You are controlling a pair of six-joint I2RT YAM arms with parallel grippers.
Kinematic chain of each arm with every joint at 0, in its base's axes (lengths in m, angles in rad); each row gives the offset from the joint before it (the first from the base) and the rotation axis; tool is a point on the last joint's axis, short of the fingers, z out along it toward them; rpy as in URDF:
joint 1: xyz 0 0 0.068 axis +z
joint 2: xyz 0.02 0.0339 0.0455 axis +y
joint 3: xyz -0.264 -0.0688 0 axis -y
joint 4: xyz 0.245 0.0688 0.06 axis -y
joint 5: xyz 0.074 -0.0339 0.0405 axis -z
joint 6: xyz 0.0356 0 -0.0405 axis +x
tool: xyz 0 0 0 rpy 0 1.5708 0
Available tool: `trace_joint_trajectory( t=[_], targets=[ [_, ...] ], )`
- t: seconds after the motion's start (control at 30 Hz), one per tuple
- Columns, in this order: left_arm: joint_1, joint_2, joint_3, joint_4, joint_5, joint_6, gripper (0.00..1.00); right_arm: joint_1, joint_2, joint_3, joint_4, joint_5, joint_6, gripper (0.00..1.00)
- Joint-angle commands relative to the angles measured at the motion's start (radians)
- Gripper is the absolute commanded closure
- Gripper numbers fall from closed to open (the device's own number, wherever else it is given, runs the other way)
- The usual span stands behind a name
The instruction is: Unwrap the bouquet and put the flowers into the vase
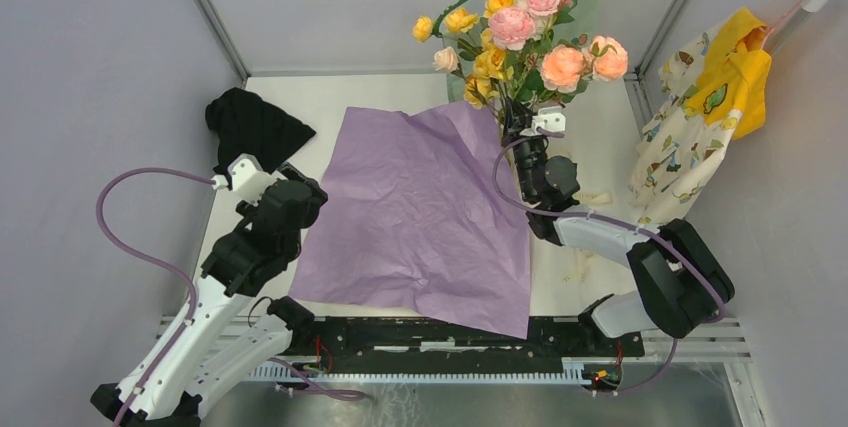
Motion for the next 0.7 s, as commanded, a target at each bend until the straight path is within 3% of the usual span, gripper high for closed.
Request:
trace_joint_trajectory(
  t=[0.0,0.1,0.3,0.53,0.57,0.67],
  targets=[
    [-0.001,0.001,-0.001,0.043,-0.004,0.024,0.18,0.003,-0.031,-0.027,-0.019,-0.030,0.040,0.88],
    [-0.002,-0.002,-0.004,0.043,-0.001,0.023,0.18,0.003,-0.047,-0.039,-0.030,-0.057,0.050,0.79],
    [-0.001,-0.006,-0.006,0.042,-0.001,0.022,0.18,0.003,-0.075,-0.041,-0.059,-0.101,0.061,0.49],
    [-0.001,-0.013,-0.012,0.043,0.001,0.019,0.18,0.003,-0.120,-0.031,-0.096,-0.136,0.067,0.38],
    [-0.002,-0.013,-0.012,0.042,0.002,0.018,0.18,0.003,-0.125,-0.028,-0.102,-0.141,0.067,0.33],
    [-0.002,-0.014,-0.013,0.042,0.002,0.020,0.18,0.003,-0.147,-0.030,-0.114,-0.154,0.092,0.31]
  ],
)
